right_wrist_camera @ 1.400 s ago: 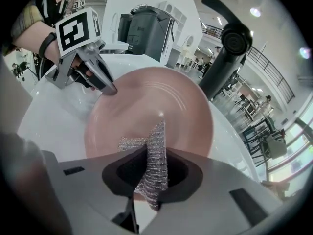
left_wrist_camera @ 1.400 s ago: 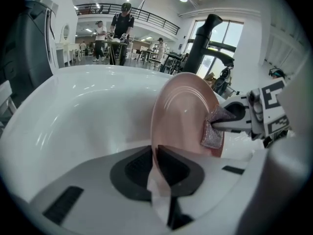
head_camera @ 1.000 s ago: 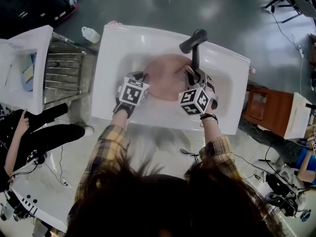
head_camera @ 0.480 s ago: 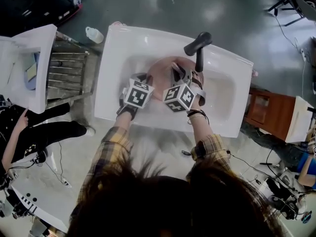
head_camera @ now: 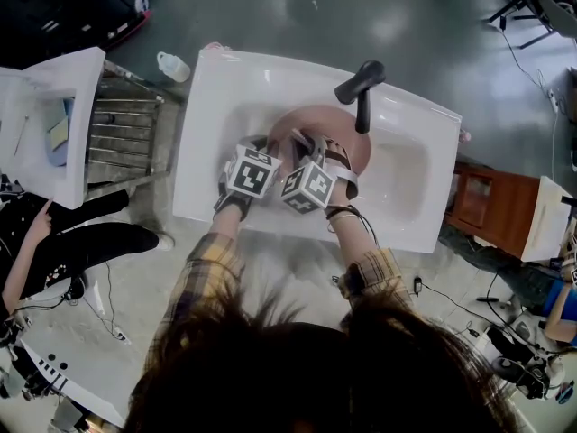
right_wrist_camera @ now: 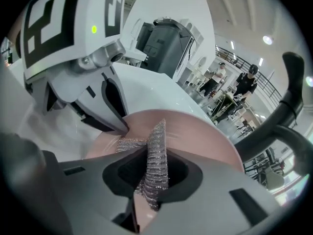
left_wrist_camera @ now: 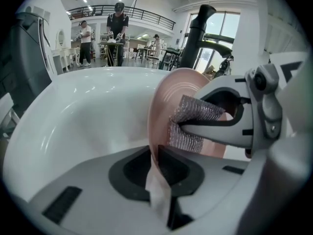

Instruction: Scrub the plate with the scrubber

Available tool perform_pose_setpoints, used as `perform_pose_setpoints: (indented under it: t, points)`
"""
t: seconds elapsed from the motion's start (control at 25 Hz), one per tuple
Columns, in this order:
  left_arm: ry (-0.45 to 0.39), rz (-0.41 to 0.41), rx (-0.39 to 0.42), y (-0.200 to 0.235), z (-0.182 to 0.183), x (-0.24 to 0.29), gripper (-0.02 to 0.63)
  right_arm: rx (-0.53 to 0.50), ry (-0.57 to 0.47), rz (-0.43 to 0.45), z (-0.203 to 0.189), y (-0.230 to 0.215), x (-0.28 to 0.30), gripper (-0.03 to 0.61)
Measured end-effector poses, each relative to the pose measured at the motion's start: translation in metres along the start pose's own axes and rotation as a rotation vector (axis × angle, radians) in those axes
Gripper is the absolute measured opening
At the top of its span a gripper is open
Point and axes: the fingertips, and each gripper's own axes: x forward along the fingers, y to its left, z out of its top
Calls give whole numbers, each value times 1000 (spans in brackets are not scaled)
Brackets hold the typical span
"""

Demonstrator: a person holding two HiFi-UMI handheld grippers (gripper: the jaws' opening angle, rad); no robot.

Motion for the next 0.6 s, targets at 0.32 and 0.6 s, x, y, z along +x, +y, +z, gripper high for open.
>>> perform_pose_setpoints:
  t: [0.32, 0.6]
  points:
    - [13, 5, 13, 0, -2, 2, 34, -41, 48, 63, -19, 24, -1, 79]
    - [16, -2, 18, 1, -1, 3, 34, -49, 106, 116, -48, 39, -7, 80]
